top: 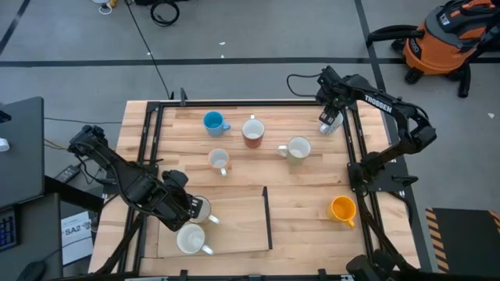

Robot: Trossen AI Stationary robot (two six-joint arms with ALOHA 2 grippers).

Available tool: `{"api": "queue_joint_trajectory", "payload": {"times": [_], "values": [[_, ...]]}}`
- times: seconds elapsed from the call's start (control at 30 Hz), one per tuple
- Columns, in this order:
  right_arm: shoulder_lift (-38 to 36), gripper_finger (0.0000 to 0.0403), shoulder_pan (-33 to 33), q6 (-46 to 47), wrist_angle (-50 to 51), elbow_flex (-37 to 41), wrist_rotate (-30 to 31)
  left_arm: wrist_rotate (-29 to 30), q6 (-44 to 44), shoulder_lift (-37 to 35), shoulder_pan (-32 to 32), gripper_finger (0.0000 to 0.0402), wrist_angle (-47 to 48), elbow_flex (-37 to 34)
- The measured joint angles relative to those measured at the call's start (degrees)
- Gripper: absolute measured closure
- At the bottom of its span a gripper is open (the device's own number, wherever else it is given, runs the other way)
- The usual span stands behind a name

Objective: Place coffee mugs
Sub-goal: Put the blue patterned mug on the shelf

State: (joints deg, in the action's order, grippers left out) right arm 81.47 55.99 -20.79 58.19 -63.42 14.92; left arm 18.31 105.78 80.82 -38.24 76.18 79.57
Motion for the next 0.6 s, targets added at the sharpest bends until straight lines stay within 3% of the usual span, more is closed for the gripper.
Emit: {"api": "queue_joint_trajectory", "payload": {"times": [0.6], "values": [[2.78,0.0262,0.46,-6.41,0.20,0.00,-2.58,-0.04,0.00,0.02,0.02,0.0260,-2.51,-0.02]]}}
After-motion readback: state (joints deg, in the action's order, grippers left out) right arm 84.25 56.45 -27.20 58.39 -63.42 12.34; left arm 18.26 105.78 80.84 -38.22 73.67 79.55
